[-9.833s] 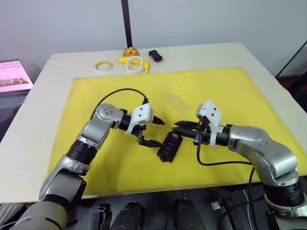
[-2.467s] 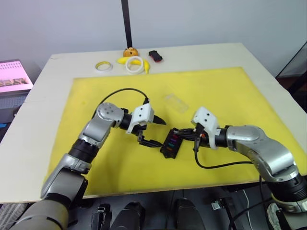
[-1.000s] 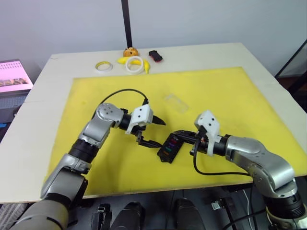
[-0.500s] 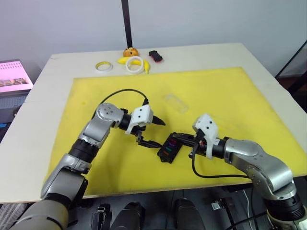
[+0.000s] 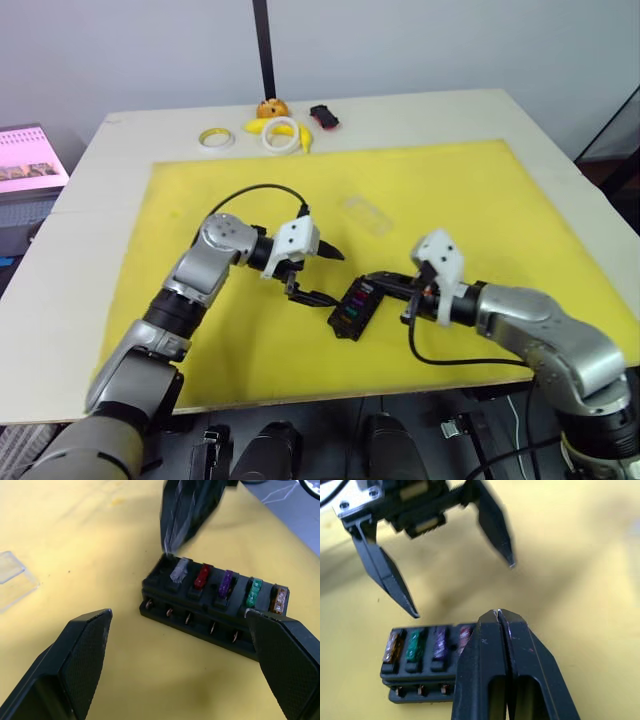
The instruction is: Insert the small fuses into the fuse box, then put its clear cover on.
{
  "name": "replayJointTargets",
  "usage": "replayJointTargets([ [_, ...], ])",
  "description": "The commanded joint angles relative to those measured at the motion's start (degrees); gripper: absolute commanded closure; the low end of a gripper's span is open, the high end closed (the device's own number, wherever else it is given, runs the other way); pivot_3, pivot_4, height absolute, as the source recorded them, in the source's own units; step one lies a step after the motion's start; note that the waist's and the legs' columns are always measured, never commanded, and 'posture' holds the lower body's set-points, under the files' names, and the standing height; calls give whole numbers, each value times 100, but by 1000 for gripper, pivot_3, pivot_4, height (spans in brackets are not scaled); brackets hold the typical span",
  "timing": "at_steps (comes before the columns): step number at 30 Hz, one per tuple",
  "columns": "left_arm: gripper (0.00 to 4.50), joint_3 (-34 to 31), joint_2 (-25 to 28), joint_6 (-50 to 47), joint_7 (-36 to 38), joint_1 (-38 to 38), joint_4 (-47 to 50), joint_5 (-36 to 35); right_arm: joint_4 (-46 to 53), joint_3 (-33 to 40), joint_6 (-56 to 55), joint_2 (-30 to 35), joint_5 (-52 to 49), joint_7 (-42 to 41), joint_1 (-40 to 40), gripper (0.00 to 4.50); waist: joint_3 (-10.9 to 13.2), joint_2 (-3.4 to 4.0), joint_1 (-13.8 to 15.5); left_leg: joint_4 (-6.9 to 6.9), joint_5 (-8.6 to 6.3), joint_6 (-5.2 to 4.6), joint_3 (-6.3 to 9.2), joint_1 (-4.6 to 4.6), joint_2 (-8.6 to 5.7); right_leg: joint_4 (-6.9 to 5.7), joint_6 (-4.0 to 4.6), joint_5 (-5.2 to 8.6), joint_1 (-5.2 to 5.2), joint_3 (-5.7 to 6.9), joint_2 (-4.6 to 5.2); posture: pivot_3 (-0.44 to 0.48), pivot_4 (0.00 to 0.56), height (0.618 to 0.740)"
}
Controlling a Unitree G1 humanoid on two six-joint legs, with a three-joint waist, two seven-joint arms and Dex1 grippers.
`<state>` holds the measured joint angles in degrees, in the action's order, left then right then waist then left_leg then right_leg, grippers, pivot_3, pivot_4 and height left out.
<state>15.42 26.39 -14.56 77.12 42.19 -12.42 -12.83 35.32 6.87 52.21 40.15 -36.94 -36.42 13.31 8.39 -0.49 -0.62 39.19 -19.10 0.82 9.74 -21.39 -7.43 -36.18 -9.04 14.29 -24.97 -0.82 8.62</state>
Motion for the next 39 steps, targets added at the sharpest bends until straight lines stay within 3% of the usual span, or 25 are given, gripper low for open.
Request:
replayJointTargets([
  [1, 0, -902, 457, -1174, -391, -488, 920, -754, 331, 1280, 207, 482, -676, -346, -326, 3931, 0, 1, -5, -3, 0, 0, 0, 0, 0, 0, 0, 0, -1, 0, 0, 0, 150, 740],
  [3, 0, -1334, 683, -1930, -628, -796, 1356, -1194, 339, 1807, 224, 770, -881, -593, -640, 3204, 0, 1, -5, -7, 0, 0, 0, 3, 4, -1, 0, 0, 0, 0, -3, 0, 150, 740],
  [5, 0, -2003, 1086, -2739, -914, -1294, 1764, -1659, 160, 2543, 197, 1047, -877, -803, -1060, 2257, 1, 2, -5, -6, 0, -1, 0, 2, 4, -1, 0, 0, -1, -1, -3, 0, 150, 740],
  [9, 0, -3070, 1778, -3485, -1292, -2290, 2030, -2059, -289, 3544, -68, 1376, -553, -1177, -1820, 243, 1, 2, 6, -5, 0, -1, -2, 8, 5, -3, 0, 0, 4, -2, -4, 0, 150, 740],
  [10, 0, -3324, 1982, -3577, -1282, -2599, 2027, -2107, -420, 3735, -171, 1408, -430, -1252, -2010, 108, 0, 2, 14, -5, 0, -1, -3, 9, 5, -2, 0, 0, 4, -2, -3, 0, 150, 740],
  [13, 0, -3985, 2245, -3949, -1518, -3149, 1951, -2343, -702, 4035, -289, 1297, -314, -1104, -2183, 108, 1, 3, 28, -5, -1, -2, -6, 12, 4, 3, 0, 0, 12, -3, -2, 0, 150, 740],
  [18, 0, -4386, 2096, -4695, -2140, -2938, 1928, -2936, -347, 3684, -288, 1006, -500, -703, -2034, 108, 1, 5, 166, -1, -1, -2, -6, 24, 6, 4, 1, 0, 28, -4, -1, 0, 150, 740],
  [23, 0, -3652, 1974, -5382, -2397, -1987, 1506, -3161, 28, 2684, -230, 985, -907, -611, -1421, 108, 1, 4, 136, 1, -1, -2, -6, 25, 4, 4, 1, 0, 31, -3, 0, 0, 150, 740],
  [29, 0, -2663, 1758, -6050, -2215, -245, -444, -3011, 407, 1233, -114, 659, -1311, -309, -416, 108, 2, 4, 116, -3, -2, -2, -5, 27, 5, 3, 1, 0, 27, -2, -2, 0, 150, 740],
  [34, 0, -2459, 1304, -5999, -2257, 605, -1978, -2750, 512, 514, -176, 334, -1236, 23, -13, 108, 1, 4, 107, -2, -2, -2, -5, 19, 1, 1, 0, 0, 17, -1, -1, 0, 150, 740],
  [39, 0, -2737, 962, -6047, -2389, 1066, -2964, -2654, 560, 212, -292, 222, -1093, 224, 43, 108, 1, 1, 85, 3, -1, -1, -3, 9, -1, -4, 0, 0, 6, -1, -1, 0, 150, 740],
])
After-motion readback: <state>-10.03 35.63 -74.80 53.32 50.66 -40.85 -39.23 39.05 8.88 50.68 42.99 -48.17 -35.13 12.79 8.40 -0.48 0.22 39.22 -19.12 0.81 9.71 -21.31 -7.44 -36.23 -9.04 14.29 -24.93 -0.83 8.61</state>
